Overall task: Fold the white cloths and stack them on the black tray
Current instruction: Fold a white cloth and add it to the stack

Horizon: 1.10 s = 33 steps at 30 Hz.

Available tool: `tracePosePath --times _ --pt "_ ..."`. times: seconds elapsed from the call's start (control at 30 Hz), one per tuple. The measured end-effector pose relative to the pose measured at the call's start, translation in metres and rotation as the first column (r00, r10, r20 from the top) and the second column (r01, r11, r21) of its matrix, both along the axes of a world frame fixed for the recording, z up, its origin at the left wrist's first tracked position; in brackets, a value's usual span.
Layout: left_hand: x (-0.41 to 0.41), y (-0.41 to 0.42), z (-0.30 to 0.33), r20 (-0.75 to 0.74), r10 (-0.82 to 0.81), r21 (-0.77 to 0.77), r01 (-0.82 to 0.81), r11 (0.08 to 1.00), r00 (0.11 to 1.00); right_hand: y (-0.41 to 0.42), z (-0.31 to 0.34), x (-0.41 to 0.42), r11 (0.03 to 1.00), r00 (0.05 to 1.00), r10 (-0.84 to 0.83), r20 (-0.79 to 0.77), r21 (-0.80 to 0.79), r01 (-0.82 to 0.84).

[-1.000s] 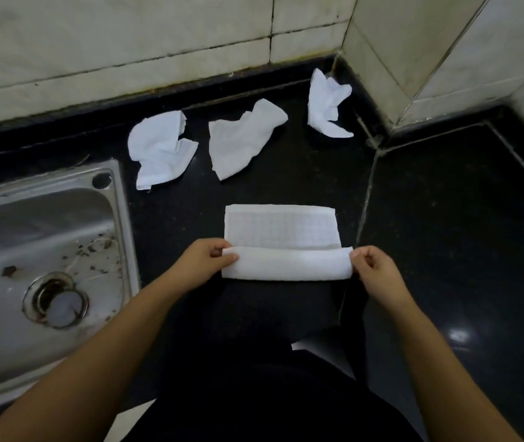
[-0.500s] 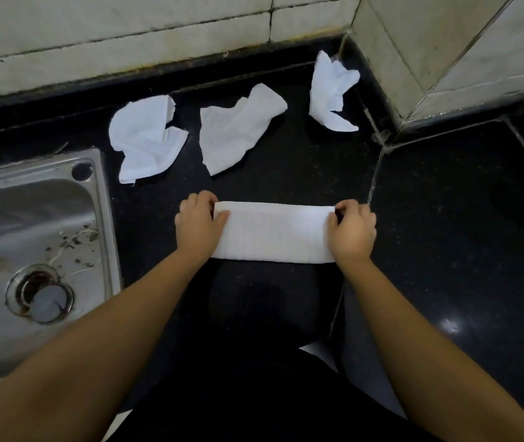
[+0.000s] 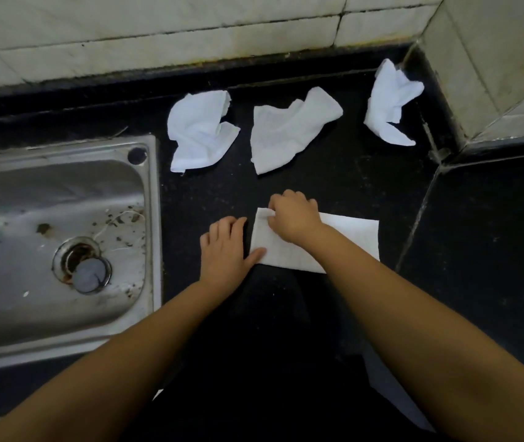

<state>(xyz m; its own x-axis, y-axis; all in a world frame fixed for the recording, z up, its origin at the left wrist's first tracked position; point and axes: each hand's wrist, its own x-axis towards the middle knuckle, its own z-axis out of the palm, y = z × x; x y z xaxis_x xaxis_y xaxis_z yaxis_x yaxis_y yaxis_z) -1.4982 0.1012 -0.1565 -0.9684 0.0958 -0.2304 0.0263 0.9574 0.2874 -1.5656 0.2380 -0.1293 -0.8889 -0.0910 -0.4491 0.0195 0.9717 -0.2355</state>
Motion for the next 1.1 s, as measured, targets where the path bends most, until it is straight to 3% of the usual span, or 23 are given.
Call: tracePosePath --times 0.07,0.17,0.27,0.37,0.47,0.57,0.7,0.83,0.93,1.1 --pt "-0.001 0.002 0.002 0.015 -0.002 0.061 0.001 0.998 1.0 0.01 0.013 0.002 0.98 0.996 -0.069 0.059 -0.18 0.079" --pt "-0.017 0.009 0.009 0.041 0.0 0.282 -0.012 0.959 0.999 0.031 0.04 0.005 0.844 0.977 -0.205 0.051 -0.497 0.203" --pt "-0.046 0.02 0.04 0.074 0.055 0.622 -0.09 0.778 0.996 0.056 0.074 0.001 0.713 0.94 -0.339 -0.046 -0.664 0.225" --pt "-0.072 0.032 0.091 -0.088 0.087 0.736 0.005 0.677 0.992 0.08 0.111 -0.003 0.653 0.862 -0.476 -0.171 -0.726 0.216" --pt "-0.078 0.041 0.136 -0.263 0.033 0.76 0.186 0.622 0.964 0.098 0.138 0.005 0.555 0.802 -0.561 -0.206 -0.813 0.179" --pt "-0.064 0.04 0.146 -0.281 -0.065 0.755 0.262 0.601 0.958 0.106 0.137 0.029 0.503 0.826 -0.539 -0.163 -0.849 0.161" --pt "-0.035 0.018 0.096 -0.018 -0.214 0.75 0.155 0.643 0.977 0.106 0.092 0.07 0.493 0.894 -0.449 -0.013 -0.837 0.236" --pt "0.0 -0.001 0.05 0.384 -0.362 0.598 0.07 0.799 0.849 0.102 0.044 0.109 0.66 0.949 -0.238 0.208 -0.682 0.315" --pt "0.006 -0.006 0.039 0.453 -0.368 0.572 0.051 0.819 0.812 0.103 0.033 0.115 0.713 0.917 -0.175 0.358 -0.596 0.369" --pt "-0.023 0.009 0.046 0.369 -0.224 0.573 -0.031 0.819 0.902 0.103 0.027 0.076 0.634 0.893 -0.361 0.268 -0.631 0.446"
